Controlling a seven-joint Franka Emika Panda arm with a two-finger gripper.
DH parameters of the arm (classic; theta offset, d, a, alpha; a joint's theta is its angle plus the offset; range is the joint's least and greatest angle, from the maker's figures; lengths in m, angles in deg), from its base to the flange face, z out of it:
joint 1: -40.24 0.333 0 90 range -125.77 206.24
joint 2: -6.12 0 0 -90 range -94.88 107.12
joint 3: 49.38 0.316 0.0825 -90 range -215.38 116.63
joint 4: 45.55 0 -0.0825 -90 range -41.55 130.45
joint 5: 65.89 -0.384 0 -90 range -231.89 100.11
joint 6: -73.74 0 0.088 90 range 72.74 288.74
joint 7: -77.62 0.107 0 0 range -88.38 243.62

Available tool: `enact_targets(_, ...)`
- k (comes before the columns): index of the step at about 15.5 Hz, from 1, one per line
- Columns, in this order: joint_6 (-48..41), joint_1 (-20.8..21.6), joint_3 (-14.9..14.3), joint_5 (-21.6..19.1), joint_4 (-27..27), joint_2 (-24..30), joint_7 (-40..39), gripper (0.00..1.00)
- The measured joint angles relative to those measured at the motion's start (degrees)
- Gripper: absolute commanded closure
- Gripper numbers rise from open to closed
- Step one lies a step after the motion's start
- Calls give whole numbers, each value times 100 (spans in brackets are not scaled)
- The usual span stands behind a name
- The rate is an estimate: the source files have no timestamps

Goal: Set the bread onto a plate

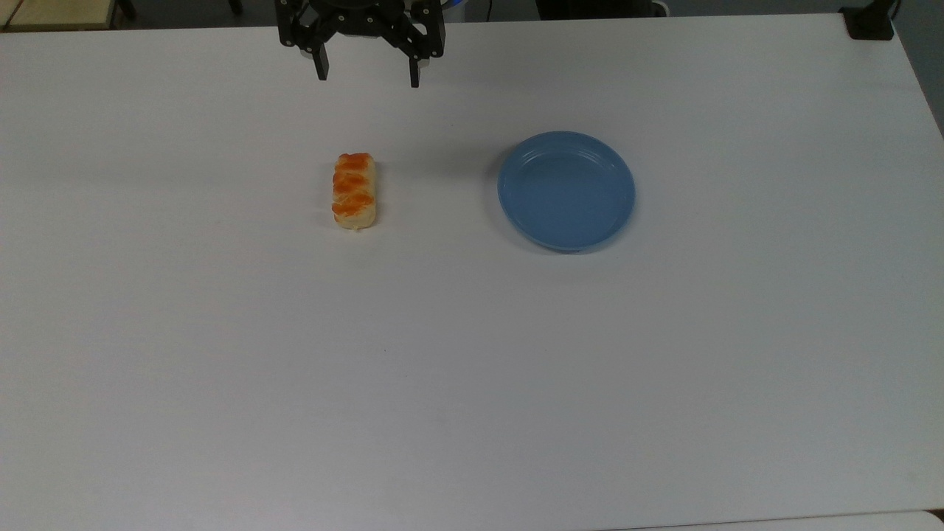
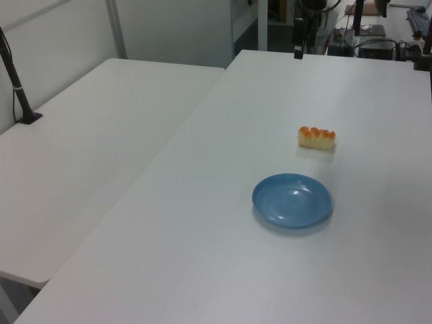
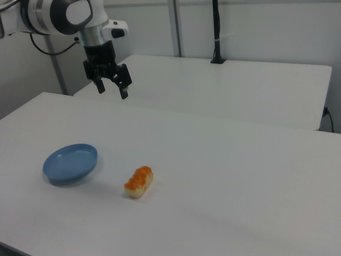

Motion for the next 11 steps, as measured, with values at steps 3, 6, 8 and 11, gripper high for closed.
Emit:
enact_targets(3, -86, -10, -1, 0, 0, 32, 0, 0)
enact_targets(6, -132, -20, -4, 0, 0, 32, 0, 0)
enact_targets(8, -134, -20, -4, 0, 0, 32, 0, 0)
enact_targets(11, -134, -20, -4, 0, 0, 33, 0, 0)
